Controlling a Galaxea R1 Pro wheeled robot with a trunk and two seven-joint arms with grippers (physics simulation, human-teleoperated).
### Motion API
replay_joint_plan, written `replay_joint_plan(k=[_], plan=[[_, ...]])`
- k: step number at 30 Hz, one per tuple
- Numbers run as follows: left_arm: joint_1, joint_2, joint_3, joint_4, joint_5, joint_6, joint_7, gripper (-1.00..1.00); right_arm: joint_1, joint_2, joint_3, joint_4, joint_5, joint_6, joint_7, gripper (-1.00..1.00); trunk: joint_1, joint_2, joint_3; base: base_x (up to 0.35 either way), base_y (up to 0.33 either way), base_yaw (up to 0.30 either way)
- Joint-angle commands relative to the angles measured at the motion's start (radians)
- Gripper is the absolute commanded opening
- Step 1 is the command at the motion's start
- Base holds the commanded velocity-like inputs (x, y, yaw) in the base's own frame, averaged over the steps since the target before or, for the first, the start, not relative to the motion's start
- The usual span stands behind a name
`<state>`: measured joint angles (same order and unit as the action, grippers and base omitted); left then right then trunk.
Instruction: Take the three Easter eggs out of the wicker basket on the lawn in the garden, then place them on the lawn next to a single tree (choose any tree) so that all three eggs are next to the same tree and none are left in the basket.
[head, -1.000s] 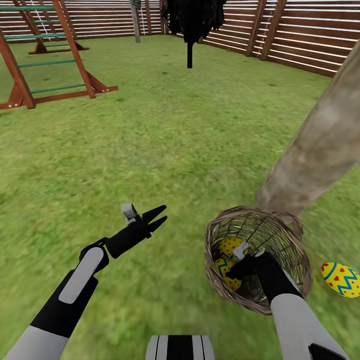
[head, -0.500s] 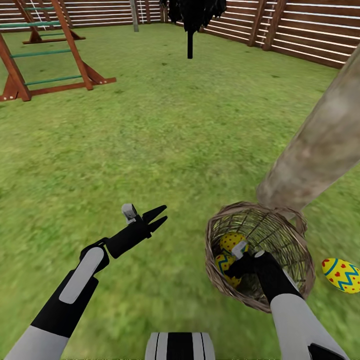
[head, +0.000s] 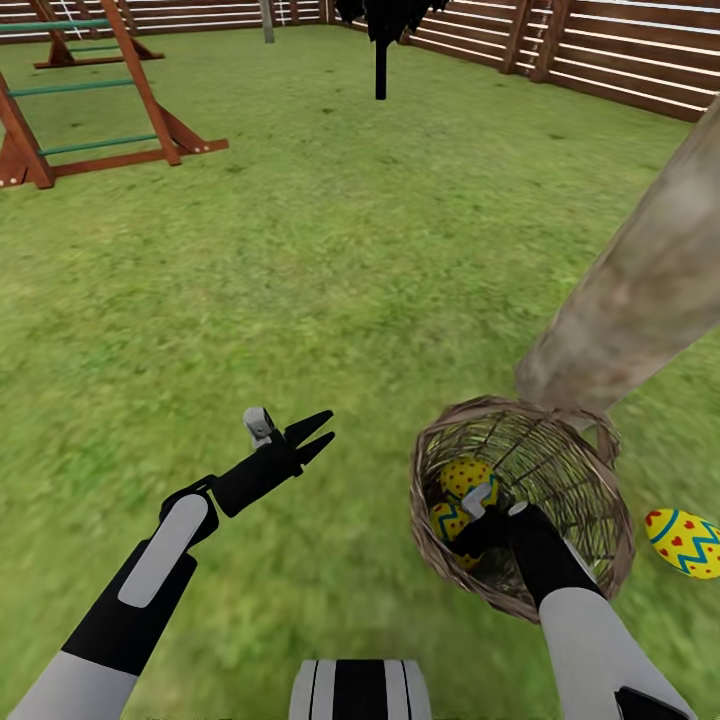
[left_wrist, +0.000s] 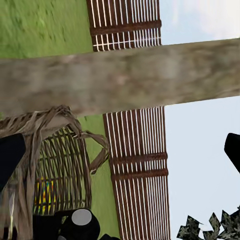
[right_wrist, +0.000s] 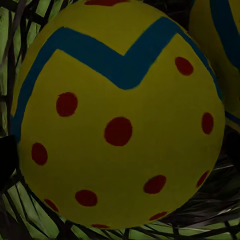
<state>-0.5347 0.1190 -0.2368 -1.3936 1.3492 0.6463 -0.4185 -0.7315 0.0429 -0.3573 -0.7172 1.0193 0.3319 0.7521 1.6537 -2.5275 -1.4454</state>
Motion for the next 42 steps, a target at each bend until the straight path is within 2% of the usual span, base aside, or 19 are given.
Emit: replay_joint_plan(k=[1,10,17,18,27,42], plan=[[-0.001,0.001,-0.001,0.0,0.007,0.004,0.0,1.0,0.0,0.001,-0.006,-0.004,0.004,0.006,0.008,1.0,0.0,-0.001,-0.005,0.0,0.0,0.0],[-0.001,0.001,-0.001,-0.001,0.008,0.004,0.0,1.0,0.0,0.003,-0.006,-0.005,0.004,0.006,0.01,1.0,0.003,-0.002,-0.028,0.0,0.0,0.0],[-0.001,0.001,-0.001,0.001,0.01,0.004,-0.001,1.0,0.0,0.004,-0.006,-0.005,0.004,0.01,0.011,1.0,0.003,-0.002,-0.028,0.0,0.0,0.0],[0.0,0.001,-0.001,0.001,0.01,0.004,-0.001,1.0,0.0,0.004,-0.006,-0.005,0.004,0.009,0.011,-1.0,0.003,-0.002,-0.028,0.0,0.0,0.0],[0.002,0.001,-0.001,0.001,0.011,0.003,-0.002,1.0,0.0,0.005,-0.006,-0.005,0.004,0.01,0.013,-1.0,0.004,-0.003,-0.04,0.0,0.0,0.0],[0.004,-0.001,-0.001,0.001,0.009,0.003,-0.002,1.0,0.0,0.003,-0.006,-0.005,0.004,0.009,0.013,-1.0,-0.002,0.001,0.018,0.0,0.0,0.0]])
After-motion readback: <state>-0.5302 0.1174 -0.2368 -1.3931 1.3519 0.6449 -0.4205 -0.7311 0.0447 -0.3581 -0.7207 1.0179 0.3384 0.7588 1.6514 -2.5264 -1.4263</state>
